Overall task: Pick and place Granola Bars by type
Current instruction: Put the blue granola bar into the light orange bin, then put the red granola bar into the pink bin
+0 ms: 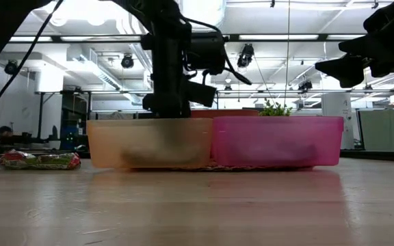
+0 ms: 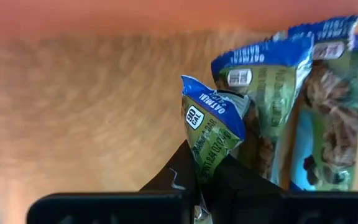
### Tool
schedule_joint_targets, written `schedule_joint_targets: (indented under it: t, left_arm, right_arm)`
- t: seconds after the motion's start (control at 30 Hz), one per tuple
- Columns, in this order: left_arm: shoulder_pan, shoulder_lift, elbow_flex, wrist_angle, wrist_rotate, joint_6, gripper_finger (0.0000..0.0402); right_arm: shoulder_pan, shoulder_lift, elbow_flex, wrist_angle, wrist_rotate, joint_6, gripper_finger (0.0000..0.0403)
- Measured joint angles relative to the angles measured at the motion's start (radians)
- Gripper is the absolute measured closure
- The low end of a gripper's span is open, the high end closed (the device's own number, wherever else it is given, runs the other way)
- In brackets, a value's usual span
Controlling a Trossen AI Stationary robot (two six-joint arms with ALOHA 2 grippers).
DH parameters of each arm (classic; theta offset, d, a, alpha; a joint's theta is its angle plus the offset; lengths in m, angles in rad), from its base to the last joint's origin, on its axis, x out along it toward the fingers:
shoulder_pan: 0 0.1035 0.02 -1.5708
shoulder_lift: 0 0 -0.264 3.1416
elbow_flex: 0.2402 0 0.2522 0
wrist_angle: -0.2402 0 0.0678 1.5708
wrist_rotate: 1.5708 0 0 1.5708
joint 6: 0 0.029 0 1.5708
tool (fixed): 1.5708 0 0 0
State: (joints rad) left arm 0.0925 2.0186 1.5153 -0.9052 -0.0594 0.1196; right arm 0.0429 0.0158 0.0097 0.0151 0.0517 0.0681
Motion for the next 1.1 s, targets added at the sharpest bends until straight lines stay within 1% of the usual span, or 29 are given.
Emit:
schedule_joint_targets:
  t: [0.2,0.5,0.63,0.77,0.93,1.03,1.1]
  left_arm:
    - [0.0,-0.002,-0.035,0.031,0.006,0.009,0.0397]
    - [0.0,-0.002,-0.009,0.031,0.023,0.001,0.033]
    - [0.002,-0.002,0.004,0.009,0.052,-0.001,0.0291]
    - [0.011,-0.002,0.018,-0.034,0.051,-0.008,0.0238]
    - [0.023,-0.005,0.048,-0.105,0.013,-0.01,0.0173]
    - [0.025,-0.019,0.086,-0.137,0.016,-0.003,0.0153]
    - [0.024,-0.039,0.119,-0.159,0.02,0.0,0.0148]
  right_arm:
    - [0.0,0.0,0.0,0.0,0.0,0.001,0.0044]
    - [0.0,0.0,0.0,0.0,0.0,0.001,0.0044]
    - [0.0,0.0,0.0,0.0,0.0,0.0,0.0044]
    - [0.0,0.0,0.0,0.0,0.0,0.0,0.0044]
    - [0.0,0.0,0.0,0.0,0.0,0.0,0.0044]
    - [0.0,0.0,0.0,0.0,0.0,0.0,0.0044]
    - [0.0,0.0,0.0,0.0,0.0,0.001,0.0044]
